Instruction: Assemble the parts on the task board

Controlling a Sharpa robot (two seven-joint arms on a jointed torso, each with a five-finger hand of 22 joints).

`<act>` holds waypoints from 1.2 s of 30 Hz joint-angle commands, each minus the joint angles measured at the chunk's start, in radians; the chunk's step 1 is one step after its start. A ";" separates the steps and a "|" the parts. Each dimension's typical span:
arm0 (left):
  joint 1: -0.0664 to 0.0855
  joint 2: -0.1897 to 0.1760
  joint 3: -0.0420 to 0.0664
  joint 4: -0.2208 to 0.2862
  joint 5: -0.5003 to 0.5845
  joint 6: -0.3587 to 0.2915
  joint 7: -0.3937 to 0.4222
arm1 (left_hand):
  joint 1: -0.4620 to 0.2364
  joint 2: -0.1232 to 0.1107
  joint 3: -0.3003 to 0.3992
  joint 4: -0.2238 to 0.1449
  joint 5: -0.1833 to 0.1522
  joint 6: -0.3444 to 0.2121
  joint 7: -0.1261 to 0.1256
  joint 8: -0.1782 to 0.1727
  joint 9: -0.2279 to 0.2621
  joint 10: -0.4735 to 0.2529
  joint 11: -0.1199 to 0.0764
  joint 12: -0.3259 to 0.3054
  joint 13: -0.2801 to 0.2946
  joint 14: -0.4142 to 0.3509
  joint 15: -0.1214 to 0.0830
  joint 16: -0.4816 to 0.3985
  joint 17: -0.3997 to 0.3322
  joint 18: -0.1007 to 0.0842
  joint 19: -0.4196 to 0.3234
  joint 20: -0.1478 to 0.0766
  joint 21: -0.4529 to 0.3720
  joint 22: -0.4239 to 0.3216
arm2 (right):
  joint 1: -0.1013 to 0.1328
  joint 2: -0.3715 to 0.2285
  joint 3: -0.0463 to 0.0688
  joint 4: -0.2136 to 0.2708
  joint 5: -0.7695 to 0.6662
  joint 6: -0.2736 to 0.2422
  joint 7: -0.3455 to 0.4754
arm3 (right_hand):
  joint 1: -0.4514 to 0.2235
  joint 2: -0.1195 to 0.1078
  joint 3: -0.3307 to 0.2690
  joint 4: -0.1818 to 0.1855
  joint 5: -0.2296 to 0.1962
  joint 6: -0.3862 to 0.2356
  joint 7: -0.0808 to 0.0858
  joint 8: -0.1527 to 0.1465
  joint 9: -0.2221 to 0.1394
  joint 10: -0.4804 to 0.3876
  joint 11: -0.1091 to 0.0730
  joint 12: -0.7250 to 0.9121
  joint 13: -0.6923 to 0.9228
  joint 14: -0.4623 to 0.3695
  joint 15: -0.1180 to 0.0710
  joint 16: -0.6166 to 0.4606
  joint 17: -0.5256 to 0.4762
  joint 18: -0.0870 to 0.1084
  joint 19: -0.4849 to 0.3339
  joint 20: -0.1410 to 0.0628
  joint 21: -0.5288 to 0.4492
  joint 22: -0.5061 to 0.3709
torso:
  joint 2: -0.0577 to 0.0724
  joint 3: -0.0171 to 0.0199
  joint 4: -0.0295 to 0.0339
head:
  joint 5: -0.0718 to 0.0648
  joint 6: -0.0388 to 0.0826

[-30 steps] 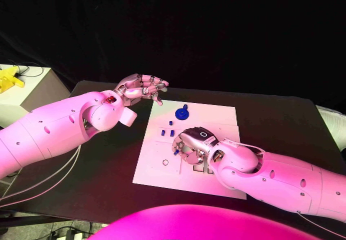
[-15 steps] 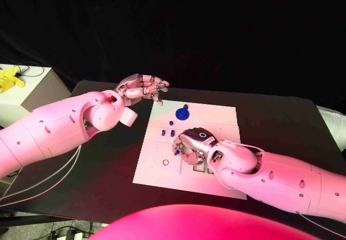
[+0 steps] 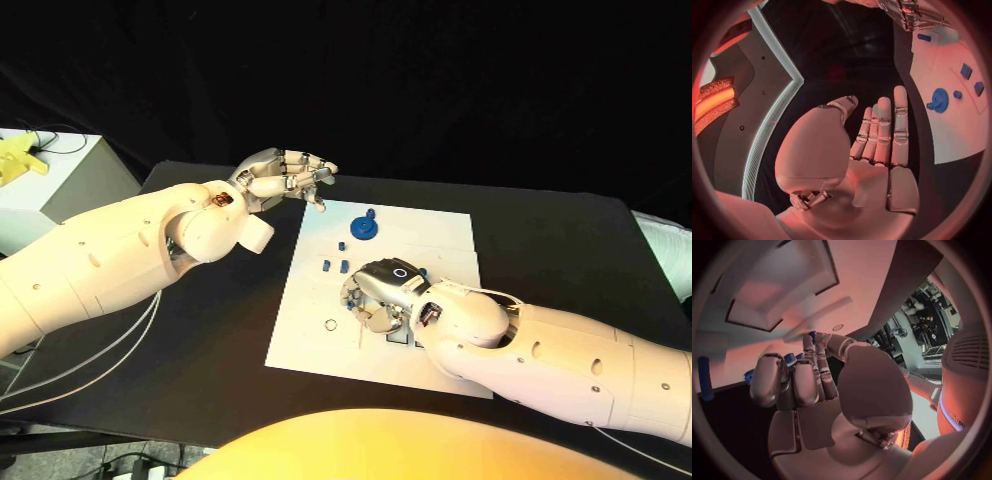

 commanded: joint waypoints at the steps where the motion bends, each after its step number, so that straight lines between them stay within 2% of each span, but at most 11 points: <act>1: 0.000 0.001 0.001 0.003 -0.002 0.016 0.000 | 0.005 0.002 -0.005 -0.001 0.000 -0.004 0.022 0.003 -0.001 -0.005 0.003 -0.005 -0.001 -0.003 0.007 -0.003 0.002 0.013 0.005 -0.001 -0.005 -0.001 | -0.003 0.002 -0.003 -0.005 0.017 0.030 0.030 | -0.002 -0.019 -0.007 -0.002 -0.002 -0.024 0.004 -0.015 -0.005 -0.040 0.005 -0.002 -0.017 0.004 0.011 -0.017 -0.028 0.027 -0.022 0.006 -0.040 -0.047 | 0.000 -0.0005 -0.0005 | 0.002 0.000; 3: 0.000 0.001 0.001 0.003 -0.002 0.017 -0.002 | 0.005 0.003 -0.005 0.000 0.000 -0.005 0.022 0.004 -0.002 -0.006 0.003 -0.005 -0.002 -0.003 0.007 -0.003 0.002 0.013 0.005 -0.001 -0.005 -0.001 | -0.003 0.002 -0.003 -0.007 0.018 0.029 0.029 | -0.006 -0.026 -0.011 -0.004 -0.004 -0.034 0.007 -0.024 -0.007 -0.079 0.012 0.000 -0.033 -0.004 0.016 -0.033 -0.055 0.040 -0.048 0.013 -0.094 -0.108 | 0.000 0.0001 -0.0004 | 0.001 0.000; 15: 0.000 0.000 0.001 0.002 -0.002 0.021 -0.007 | 0.006 0.003 -0.009 0.002 -0.001 -0.009 0.024 0.005 -0.003 -0.016 0.006 -0.009 -0.004 -0.005 0.009 -0.003 0.002 0.013 0.006 0.000 -0.008 -0.003 | -0.003 -0.002 -0.005 -0.010 0.018 0.012 0.019 | 0.002 -0.032 -0.028 -0.017 0.008 -0.064 0.003 -0.048 -0.011 -0.138 0.015 0.005 -0.059 -0.025 0.018 -0.069 -0.115 0.054 -0.079 0.017 -0.165 -0.182 | 0.000 0.0011 -0.0004 | -0.001 0.000; 20: 0.000 0.001 0.001 0.002 -0.002 0.023 -0.009 | 0.006 0.003 -0.009 0.002 -0.001 -0.009 0.024 0.005 -0.003 -0.016 0.006 -0.009 -0.004 -0.005 0.009 -0.003 0.002 0.013 0.006 0.000 -0.008 -0.003 | -0.003 -0.005 -0.005 -0.008 0.018 -0.020 0.015 | 0.009 -0.031 -0.030 -0.023 0.023 -0.069 0.002 -0.053 -0.012 -0.149 0.015 0.009 -0.061 -0.032 0.018 -0.080 -0.134 0.059 -0.087 0.017 -0.186 -0.204 | 0.000 0.0013 -0.0001 | -0.003 0.000; 26: 0.000 0.003 0.001 0.001 -0.002 0.025 -0.009 | 0.006 0.003 -0.010 0.003 -0.002 -0.011 0.025 0.005 -0.004 -0.018 0.006 -0.009 -0.005 -0.005 0.009 -0.003 0.002 0.013 0.006 0.000 -0.009 -0.004 | -0.005 -0.018 -0.005 0.001 0.032 -0.074 0.017 | 0.009 -0.033 -0.050 -0.028 0.029 -0.106 -0.005 -0.078 -0.021 -0.183 0.018 0.013 -0.061 -0.045 0.020 -0.102 -0.169 0.067 -0.103 0.018 -0.231 -0.250 | -0.001 0.0008 -0.0013 | -0.009 0.000; 29: 0.000 0.003 0.001 0.000 -0.002 0.026 -0.008 | 0.006 0.003 -0.011 0.003 -0.002 -0.011 0.025 0.005 -0.004 -0.019 0.007 -0.009 -0.005 -0.006 0.010 -0.003 0.002 0.013 0.006 0.000 -0.009 -0.004 | -0.006 -0.037 -0.004 0.017 0.047 -0.100 0.025 | 0.007 -0.032 -0.055 -0.026 0.028 -0.112 -0.004 -0.082 -0.023 -0.185 0.018 0.016 -0.060 -0.042 0.020 -0.098 -0.163 0.066 -0.100 0.018 -0.228 -0.245 | -0.002 0.0010 -0.0021 | -0.012 0.000; 32: 0.000 0.004 0.001 0.000 -0.002 0.026 -0.008 | 0.006 0.003 -0.011 0.003 -0.002 -0.011 0.025 0.005 -0.004 -0.019 0.007 -0.009 -0.005 -0.006 0.010 -0.003 0.002 0.013 0.006 0.000 -0.009 -0.004 | -0.001 -0.068 0.002 0.040 0.080 -0.117 0.036 | 0.005 -0.028 -0.059 -0.024 0.029 -0.110 -0.001 -0.083 -0.024 -0.176 0.015 0.028 -0.058 -0.032 0.018 -0.088 -0.151 0.063 -0.090 0.017 -0.218 -0.233 | -0.003 0.0010 -0.0040 | -0.015 0.000; 36: -0.001 0.003 0.001 0.000 -0.002 0.025 -0.007 | 0.007 0.003 -0.011 0.003 -0.002 -0.012 0.026 0.005 -0.004 -0.019 0.007 -0.009 -0.005 -0.006 0.010 -0.003 0.002 0.013 0.006 0.001 -0.010 -0.004 | 0.021 -0.121 0.014 0.072 0.141 -0.088 0.040 | -0.007 -0.021 -0.055 -0.014 0.029 -0.088 0.000 -0.076 -0.024 -0.114 0.006 0.068 -0.054 -0.004 0.011 -0.046 -0.091 0.045 -0.041 0.011 -0.141 -0.142 | -0.005 0.0004 -0.0073 | -0.015 0.000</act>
